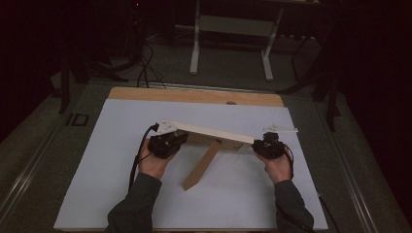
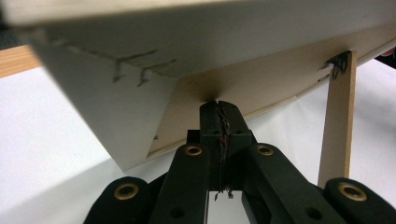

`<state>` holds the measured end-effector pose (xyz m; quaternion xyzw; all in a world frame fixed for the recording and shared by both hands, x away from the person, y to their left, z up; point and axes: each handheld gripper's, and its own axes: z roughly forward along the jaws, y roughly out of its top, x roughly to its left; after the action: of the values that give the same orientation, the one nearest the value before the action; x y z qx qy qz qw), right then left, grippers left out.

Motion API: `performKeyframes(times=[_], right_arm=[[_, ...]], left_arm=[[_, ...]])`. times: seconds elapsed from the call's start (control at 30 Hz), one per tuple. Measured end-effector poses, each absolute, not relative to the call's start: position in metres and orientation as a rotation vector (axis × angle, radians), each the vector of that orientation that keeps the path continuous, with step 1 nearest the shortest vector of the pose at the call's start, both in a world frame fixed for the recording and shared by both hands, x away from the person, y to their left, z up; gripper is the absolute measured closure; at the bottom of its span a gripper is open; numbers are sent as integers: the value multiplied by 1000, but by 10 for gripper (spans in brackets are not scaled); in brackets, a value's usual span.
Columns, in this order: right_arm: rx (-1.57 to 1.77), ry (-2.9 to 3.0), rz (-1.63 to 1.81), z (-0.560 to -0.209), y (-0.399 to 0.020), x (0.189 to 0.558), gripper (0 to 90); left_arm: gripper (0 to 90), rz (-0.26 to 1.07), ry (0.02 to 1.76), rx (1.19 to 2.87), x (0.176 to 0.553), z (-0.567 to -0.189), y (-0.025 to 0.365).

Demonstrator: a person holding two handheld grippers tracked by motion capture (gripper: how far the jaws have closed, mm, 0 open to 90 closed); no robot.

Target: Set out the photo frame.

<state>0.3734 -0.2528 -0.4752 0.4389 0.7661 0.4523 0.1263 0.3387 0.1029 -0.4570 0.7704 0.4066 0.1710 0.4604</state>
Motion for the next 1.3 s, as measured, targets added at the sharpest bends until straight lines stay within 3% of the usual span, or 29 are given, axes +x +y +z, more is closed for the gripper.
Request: performKeyframes(times=[1.3], right_arm=[[1200,2256,1333,-474,-246,360,900]], left_arm=[[900,407,905,1910,334,-442,70]])
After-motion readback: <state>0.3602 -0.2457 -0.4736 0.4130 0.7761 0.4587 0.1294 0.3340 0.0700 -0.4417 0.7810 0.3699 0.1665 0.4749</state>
